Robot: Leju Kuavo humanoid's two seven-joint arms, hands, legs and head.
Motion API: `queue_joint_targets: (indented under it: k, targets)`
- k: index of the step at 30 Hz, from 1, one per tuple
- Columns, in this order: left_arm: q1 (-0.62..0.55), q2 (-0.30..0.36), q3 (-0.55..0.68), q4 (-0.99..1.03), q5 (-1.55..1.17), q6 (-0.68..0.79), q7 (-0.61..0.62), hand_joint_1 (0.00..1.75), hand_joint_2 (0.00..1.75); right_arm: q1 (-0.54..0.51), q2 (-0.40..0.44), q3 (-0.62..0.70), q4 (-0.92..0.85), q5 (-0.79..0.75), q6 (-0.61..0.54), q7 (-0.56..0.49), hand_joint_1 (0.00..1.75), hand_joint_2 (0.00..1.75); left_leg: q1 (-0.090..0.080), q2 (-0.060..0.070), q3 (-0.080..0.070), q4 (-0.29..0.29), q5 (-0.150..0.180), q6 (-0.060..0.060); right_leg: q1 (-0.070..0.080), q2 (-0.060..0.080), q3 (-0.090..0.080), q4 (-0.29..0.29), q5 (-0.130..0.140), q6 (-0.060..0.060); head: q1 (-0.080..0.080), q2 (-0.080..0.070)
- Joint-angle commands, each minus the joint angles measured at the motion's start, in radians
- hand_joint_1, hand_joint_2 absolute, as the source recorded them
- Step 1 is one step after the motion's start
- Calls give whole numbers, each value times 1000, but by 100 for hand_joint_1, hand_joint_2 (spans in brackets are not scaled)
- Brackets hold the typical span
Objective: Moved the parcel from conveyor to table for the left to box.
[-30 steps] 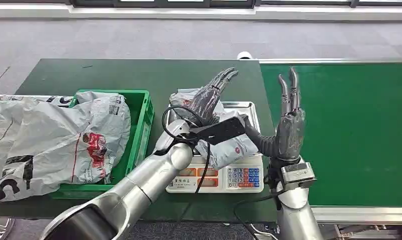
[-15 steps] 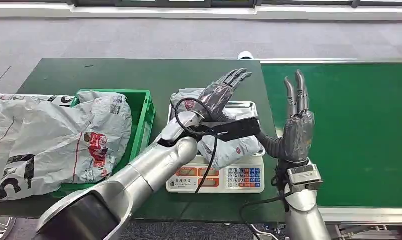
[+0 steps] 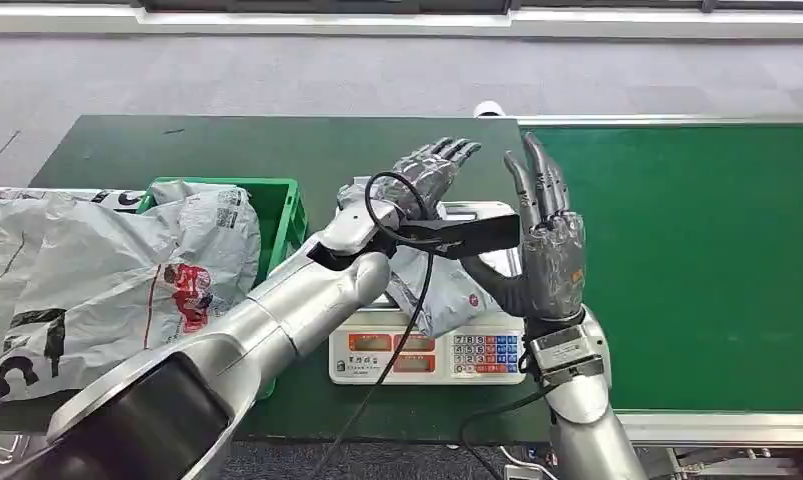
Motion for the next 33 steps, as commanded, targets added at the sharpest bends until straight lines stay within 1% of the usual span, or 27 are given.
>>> queue_joint_targets:
  k: [1,3,6,7,8,9,10,11,12,13,14,15,16,17,18,19,20,21,23,24,26,28,32,33]
  targets:
    - [3,79,13,184,-7,-68,110,0,175,-166,74,151,-102,-12,66,-12,0,175,-2,17,4,-2,-2,-2,-2,14,-2,1,2,-1,1,0]
    - [18,96,18,188,-13,-69,131,0,175,-179,81,153,-93,-19,84,-9,0,175,-2,19,5,-3,-2,-2,-2,16,-2,0,2,-2,1,0]
    - [36,120,34,189,-20,-62,157,0,175,-188,93,153,-77,-21,102,-14,0,175,-2,17,4,-3,-2,-2,-2,15,-1,1,2,-2,1,0]
    - [38,121,35,189,-21,-61,155,0,175,-187,94,153,-76,-21,102,-14,0,175,-2,9,0,-2,-1,-1,-2,7,0,1,1,-1,1,0]
    - [38,121,35,189,-21,-61,155,0,175,-187,94,153,-76,-21,102,-14,0,175,-2,15,0,-3,-2,-2,-2,12,0,1,2,-2,1,0]
    - [38,121,35,189,-21,-61,155,0,175,-187,94,153,-76,-21,102,-14,0,175,-2,7,-6,-2,-1,0,-2,5,-1,1,1,-1,1,0]
    - [36,118,42,189,-19,-67,161,0,175,-185,93,153,-78,-20,105,-16,0,175,-3,14,-4,-4,-1,-1,-2,10,-1,1,2,-2,1,0]
    - [37,120,46,189,-22,-68,168,0,175,-185,96,151,-80,-20,108,-17,0,175,-3,9,-6,-3,-1,-1,-2,6,-1,1,1,-1,1,0]
    - [40,122,47,190,-24,-70,170,0,175,-185,97,151,-82,-20,108,-18,0,175,-2,12,-4,-4,-2,-1,-2,9,-1,0,1,-1,1,0]
    - [43,124,47,191,-25,-72,168,0,175,-187,99,152,-84,-19,109,-17,0,175,-2,7,-7,-2,-1,0,-2,5,-1,1,1,-1,4,0]
    - [46,125,51,193,-25,-81,173,0,175,-184,101,152,-90,-16,112,-15,0,175,-3,11,-6,-3,-1,-1,-3,8,-2,1,1,-1,4,0]
    - [50,127,54,190,-30,-90,177,0,175,-183,105,150,-92,-12,116,-13,0,175,-2,15,-1,-7,-1,-2,-2,11,1,-2,2,-2,3,0]
    - [54,128,55,189,-34,-90,176,0,175,-183,107,151,-92,-10,119,-12,0,175,-2,22,8,-10,-2,-5,-2,19,4,-5,3,-3,1,0]
    - [57,127,55,186,-38,-83,169,0,175,-185,108,152,-91,-6,119,-11,0,175,-2,27,12,-12,-2,-7,-1,23,4,-5,3,-5,1,0]
    - [57,124,72,183,-39,-58,148,0,175,-188,117,138,-79,26,98,15,0,175,0,15,8,-2,-2,-4,1,13,-1,1,0,-3,2,0]
    - [57,123,77,182,-38,-51,145,0,175,-189,120,133,-75,26,94,20,0,175,1,13,7,-2,1,-5,3,11,-1,0,0,-3,3,0]
    - [50,119,80,180,-45,-41,141,0,175,-194,126,106,-62,0,88,16,0,175,0,8,3,-3,2,-5,1,6,-3,0,1,-3,3,0]
    - [43,114,82,180,-49,-44,140,0,175,-190,130,87,-69,-42,89,-7,0,175,0,10,5,-4,2,-6,1,8,-2,-1,1,-3,3,0]
    - [32,103,87,180,-59,-59,142,0,175,-163,143,31,-115,-127,56,-60,0,175,1,13,6,-3,1,-6,2,11,-1,-1,1,-3,3,0]
    - [29,98,91,179,-63,-67,142,0,175,-140,147,-4,-143,-160,20,-68,0,175,1,10,4,-2,2,-5,1,7,-2,0,1,-3,3,0]
    - [31,99,96,181,-69,-72,149,0,175,-125,136,-34,-149,-196,5,-46,0,175,0,6,3,-2,2,-5,1,4,-2,0,1,-3,3,0]
    - [41,108,102,182,-74,-71,152,0,175,-120,131,-62,-133,-219,3,-36,0,175,0,8,5,-3,2,-5,1,5,-1,-1,1,-3,3,0]
    - [42,110,102,182,-75,-70,151,0,175,-120,131,-63,-132,-220,3,-36,0,175,0,11,7,-5,2,-6,1,7,0,-3,3,-3,3,0]
    - [42,110,102,182,-75,-70,151,0,175,-120,131,-63,-132,-220,3,-36,0,175,0,10,5,-3,2,-5,1,7,-2,-1,2,-3,3,0]
